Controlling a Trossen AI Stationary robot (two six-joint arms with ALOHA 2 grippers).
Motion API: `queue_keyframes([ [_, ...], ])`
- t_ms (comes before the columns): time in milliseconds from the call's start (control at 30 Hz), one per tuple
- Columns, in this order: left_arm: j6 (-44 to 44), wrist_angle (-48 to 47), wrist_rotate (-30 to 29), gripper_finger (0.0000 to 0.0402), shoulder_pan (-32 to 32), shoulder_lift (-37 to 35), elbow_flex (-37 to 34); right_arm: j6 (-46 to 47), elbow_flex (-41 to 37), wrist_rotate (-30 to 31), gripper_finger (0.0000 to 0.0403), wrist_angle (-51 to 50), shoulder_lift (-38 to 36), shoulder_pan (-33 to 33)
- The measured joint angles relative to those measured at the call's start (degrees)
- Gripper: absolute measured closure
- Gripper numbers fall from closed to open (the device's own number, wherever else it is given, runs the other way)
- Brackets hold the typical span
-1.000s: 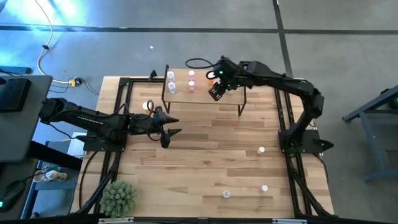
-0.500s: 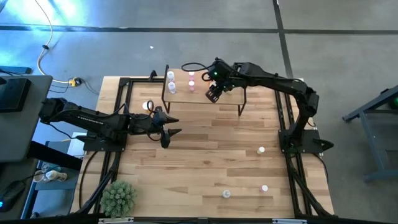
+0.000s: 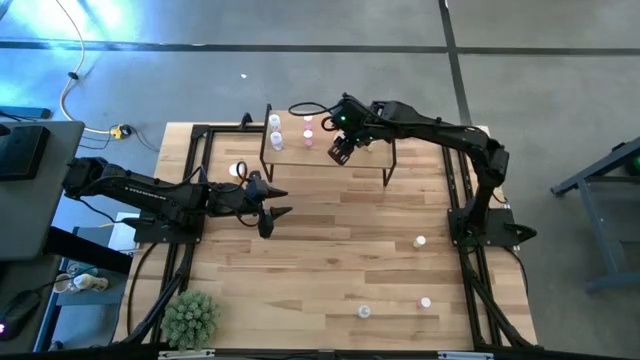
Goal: Pick and place medicine bottles onto shelf by color
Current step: Put the right orange pill bottle on the shelf aligned with the other orange pill bottle
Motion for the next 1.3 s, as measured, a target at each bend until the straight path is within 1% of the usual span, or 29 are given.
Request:
queue_keyframes([
  [633,0.0,0.0,0.0,0.0170,0.0,0.0,0.0,0.0,0.0,-1.0,0.0207,-1.7,0.1,-0.6],
  [867,0.0,0.0,0.0,0.0170,0.0,0.0,0.0,0.0,0.0,0.2,0.0207,-1.7,0.1,-0.6],
  [933,0.0,0.0,0.0,0.0170,0.0,0.0,0.0,0.0,0.0,0.1,0.0199,-1.7,0.1,-0.6],
  [1133,0.0,0.0,0.0,0.0170,0.0,0.0,0.0,0.0,0.0,0.1,0.0157,-1.7,0.1,-0.7],
  [1300,0.0,0.0,0.0,0.0170,0.0,0.0,0.0,0.0,0.0,0.8,0.0150,-1.7,0.1,-0.7],
])
